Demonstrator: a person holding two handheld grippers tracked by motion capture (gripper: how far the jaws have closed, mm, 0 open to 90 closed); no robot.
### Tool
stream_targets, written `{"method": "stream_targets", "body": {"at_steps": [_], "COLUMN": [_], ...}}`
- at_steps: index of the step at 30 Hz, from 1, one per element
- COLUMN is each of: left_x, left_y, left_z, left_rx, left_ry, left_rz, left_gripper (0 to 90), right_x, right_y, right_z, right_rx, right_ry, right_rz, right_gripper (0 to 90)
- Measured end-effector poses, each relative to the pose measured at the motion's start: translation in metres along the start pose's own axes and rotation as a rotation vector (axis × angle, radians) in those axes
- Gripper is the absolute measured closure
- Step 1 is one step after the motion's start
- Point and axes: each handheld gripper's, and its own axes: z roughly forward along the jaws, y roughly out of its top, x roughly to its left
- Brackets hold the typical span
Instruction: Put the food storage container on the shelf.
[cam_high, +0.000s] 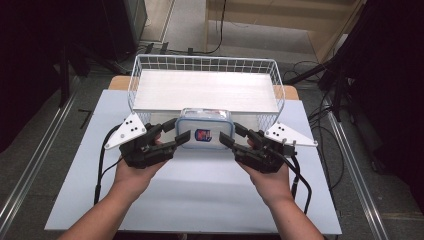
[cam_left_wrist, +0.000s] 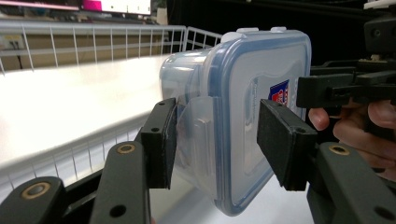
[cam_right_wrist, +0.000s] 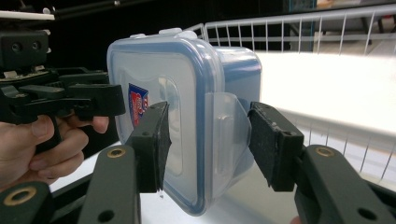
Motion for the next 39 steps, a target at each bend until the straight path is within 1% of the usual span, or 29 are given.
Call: {"method": "stream_targets", "body": {"at_steps": [1, 2, 3, 4, 5, 8, 10, 14, 15, 16, 17, 19, 20, 22, 24, 26, 27, 28, 30, 31, 32, 33, 34, 35, 36, 37, 38, 39], "left_x": [0.001, 0.002, 0.002, 0.004, 0.004, 0.007, 0.011, 0.012, 0.013, 0.016, 0.016, 0.021, 0.023, 0.03, 0.032, 0.035, 0.039, 0.039, 0.045, 0.045, 0.049, 0.049, 0.053, 0.053, 0.056, 0.058, 0.063, 0.065], "left_y": [0.004, 0.01, 0.01, 0.015, 0.015, 0.02, 0.022, 0.024, 0.025, 0.026, 0.026, 0.028, 0.029, 0.033, 0.035, 0.037, 0.039, 0.039, 0.041, 0.041, 0.043, 0.043, 0.044, 0.044, 0.044, 0.045, 0.046, 0.047], "left_z": [0.001, 0.004, 0.004, 0.006, 0.006, 0.01, 0.014, 0.018, 0.019, 0.021, 0.021, 0.023, 0.025, 0.03, 0.032, 0.035, 0.037, 0.037, 0.042, 0.042, 0.045, 0.045, 0.047, 0.047, 0.048, 0.049, 0.051, 0.052], "left_rx": [-0.005, -0.016, -0.016, -0.017, -0.017, -0.023, -0.027, -0.029, -0.031, -0.035, -0.035, -0.039, -0.035, -0.022, -0.018, -0.017, -0.01, -0.01, 0.006, 0.006, 0.023, 0.023, 0.032, 0.032, 0.038, 0.043, 0.05, 0.053], "left_ry": [0.002, 0.001, 0.001, 0.0, 0.0, -0.002, -0.007, -0.008, -0.01, -0.009, -0.009, -0.018, -0.023, -0.024, -0.024, -0.023, -0.027, -0.027, -0.036, -0.036, -0.048, -0.048, -0.055, -0.055, -0.057, -0.062, -0.068, -0.07], "left_rz": [0.004, 0.007, 0.007, 0.014, 0.014, 0.018, 0.021, 0.017, 0.013, -0.003, -0.003, -0.033, -0.043, -0.067, -0.071, -0.085, -0.099, -0.099, -0.127, -0.127, -0.145, -0.145, -0.17, -0.17, -0.179, -0.188, -0.205, -0.215], "left_gripper": [49.4, 49.2, 49.1, 49.0, 49.0, 49.0, 48.9, 49.0, 48.9, 49.0, 49.0, 49.1, 49.5, 49.5, 49.4, 49.5, 49.5, 49.5, 49.8, 50.1, 50.6, 50.6, 50.6, 50.6, 50.6, 50.6, 50.6, 50.7], "right_x": [0.0, -0.002, -0.002, -0.003, -0.003, -0.006, -0.009, -0.012, -0.013, -0.016, -0.016, -0.021, -0.025, -0.03, -0.032, -0.037, -0.039, -0.041, -0.046, -0.046, -0.05, -0.053, -0.055, -0.055, -0.058, -0.059, -0.061, -0.063], "right_y": [0.0, 0.006, 0.009, 0.012, 0.012, 0.021, 0.024, 0.026, 0.027, 0.029, 0.029, 0.032, 0.035, 0.039, 0.041, 0.045, 0.047, 0.048, 0.051, 0.051, 0.053, 0.054, 0.055, 0.055, 0.057, 0.058, 0.059, 0.059], "right_z": [0.0, 0.001, 0.001, 0.002, 0.002, 0.003, 0.004, 0.005, 0.005, 0.007, 0.007, 0.01, 0.012, 0.016, 0.018, 0.022, 0.024, 0.025, 0.027, 0.027, 0.029, 0.029, 0.03, 0.03, 0.033, 0.034, 0.036, 0.037], "right_rx": [0.0, -0.01, -0.014, -0.015, -0.015, -0.017, -0.016, -0.017, -0.012, -0.014, -0.014, -0.003, 0.009, 0.02, 0.021, 0.021, 0.021, 0.025, 0.031, 0.031, 0.042, 0.044, 0.046, 0.046, 0.058, 0.06, 0.064, 0.07], "right_ry": [0.0, -0.003, -0.003, -0.006, -0.006, -0.012, -0.017, -0.018, -0.019, -0.017, -0.017, -0.005, 0.003, 0.004, 0.002, 0.002, 0.005, 0.006, 0.014, 0.014, 0.018, 0.023, 0.03, 0.03, 0.034, 0.035, 0.04, 0.043], "right_rz": [0.0, -0.008, -0.005, -0.015, -0.015, -0.032, -0.04, -0.036, -0.026, -0.025, -0.025, -0.01, 0.011, 0.014, 0.017, 0.04, 0.047, 0.059, 0.078, 0.078, 0.092, 0.102, 0.116, 0.116, 0.132, 0.137, 0.15, 0.162], "right_gripper": [50.4, 50.4, 50.4, 50.4, 50.4, 50.4, 50.4, 50.4, 50.4, 50.4, 50.4, 50.8, 51.1, 51.1, 51.1, 51.2, 51.4, 51.6, 51.8, 51.8, 52.0, 52.5, 52.9, 52.9, 53.3, 53.5, 53.8, 54.0]}}
